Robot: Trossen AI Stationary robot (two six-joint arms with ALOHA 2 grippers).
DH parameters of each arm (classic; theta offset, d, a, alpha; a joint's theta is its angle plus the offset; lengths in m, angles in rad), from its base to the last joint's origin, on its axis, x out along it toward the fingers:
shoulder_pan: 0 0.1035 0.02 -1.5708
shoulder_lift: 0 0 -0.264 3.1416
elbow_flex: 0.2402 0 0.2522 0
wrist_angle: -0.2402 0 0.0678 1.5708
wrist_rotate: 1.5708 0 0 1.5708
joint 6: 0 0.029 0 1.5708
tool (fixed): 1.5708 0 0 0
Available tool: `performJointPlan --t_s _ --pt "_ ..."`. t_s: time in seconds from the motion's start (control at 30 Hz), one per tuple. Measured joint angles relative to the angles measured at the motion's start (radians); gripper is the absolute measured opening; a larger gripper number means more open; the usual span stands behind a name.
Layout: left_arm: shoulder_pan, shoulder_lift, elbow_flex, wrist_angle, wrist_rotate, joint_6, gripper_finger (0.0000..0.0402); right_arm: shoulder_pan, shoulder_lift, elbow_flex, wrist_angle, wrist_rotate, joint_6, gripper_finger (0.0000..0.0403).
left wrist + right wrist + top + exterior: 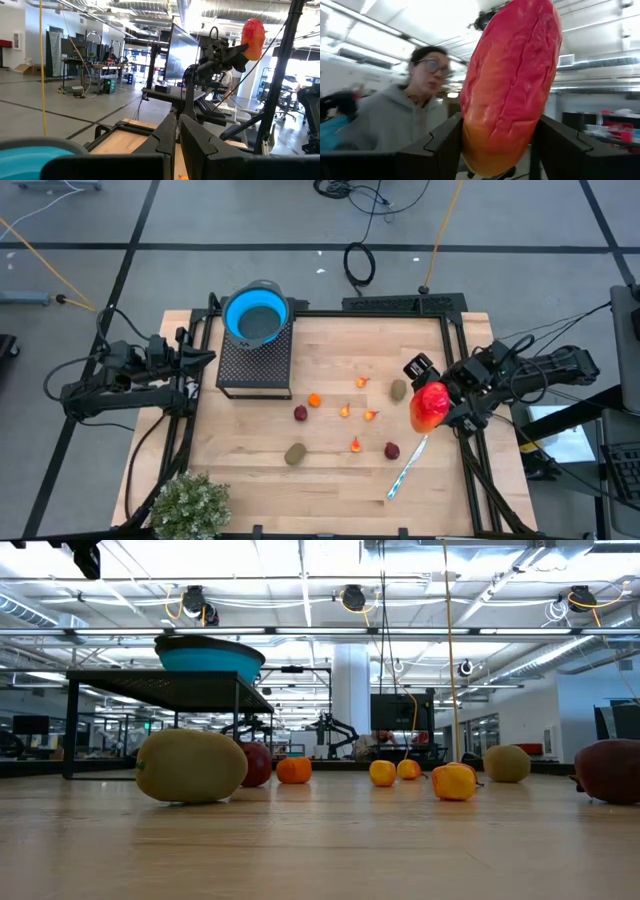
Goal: Pick & Place Fruit
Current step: Put the mango into the blue strainer bowl on the shelf
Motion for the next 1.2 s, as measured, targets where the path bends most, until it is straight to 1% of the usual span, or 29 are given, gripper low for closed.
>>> performJointPlan --t_s 0.03,0.1,0.27,0.33,0.4,0.47,0.57,0.7,0.8,0.9,1.07,1.2 --pt "0.0 0.0 0.0 0.0 0.0 0.0 0.0024 0.0 0.0 0.0 -0.004 0.05 -0.008 0.021" --pt "0.0 0.0 0.0 0.0 0.0 0.001 0.0024 0.0 0.0 0.0 -0.028 0.194 -0.03 0.021" --pt "0.0 0.0 0.0 0.0 0.0 0.002 0.0024 -0.001 0.001 0.0 -0.121 0.682 -0.093 0.021" --pt "0.0 0.0 0.0 0.0 0.0 0.002 0.0024 -0.001 0.001 0.0 -0.14 0.882 -0.103 0.021" --pt "0.0 0.0 0.0 0.0 -0.005 0.002 0.0024 -0.001 0.001 0.0 -0.15 1.061 -0.136 0.021" --pt "0.0 0.0 0.0 0.0 -0.024 0.002 0.0024 -0.001 0.002 0.0 -0.15 1.202 -0.191 0.021" --pt "0.0 0.0 0.0 0.0 -0.05 0.002 0.0024 -0.001 0.016 0.0 -0.142 1.368 -0.313 0.021" --pt "0.0 0.0 0.0 0.001 -0.079 0.001 0.0024 -0.007 0.053 0.0 -0.141 1.531 -0.509 0.021" --pt "0.0 0.0 0.0 0.004 -0.087 0.001 0.0024 -0.024 0.091 0.0 -0.141 1.606 -0.685 0.021" --pt "0.0 0.0 0.0 0.021 -0.087 0.001 0.0024 -0.048 0.14 0.0 -0.14 1.613 -0.882 0.021" --pt "0.0 0.0 0.0 0.069 -0.087 -0.009 0.0024 -0.091 0.227 0.0 -0.136 1.61 -1.258 0.021" --pt "0.0 0.001 0.0 0.103 -0.087 -0.025 0.0024 -0.125 0.286 0.0 -0.119 1.609 -1.488 0.021"
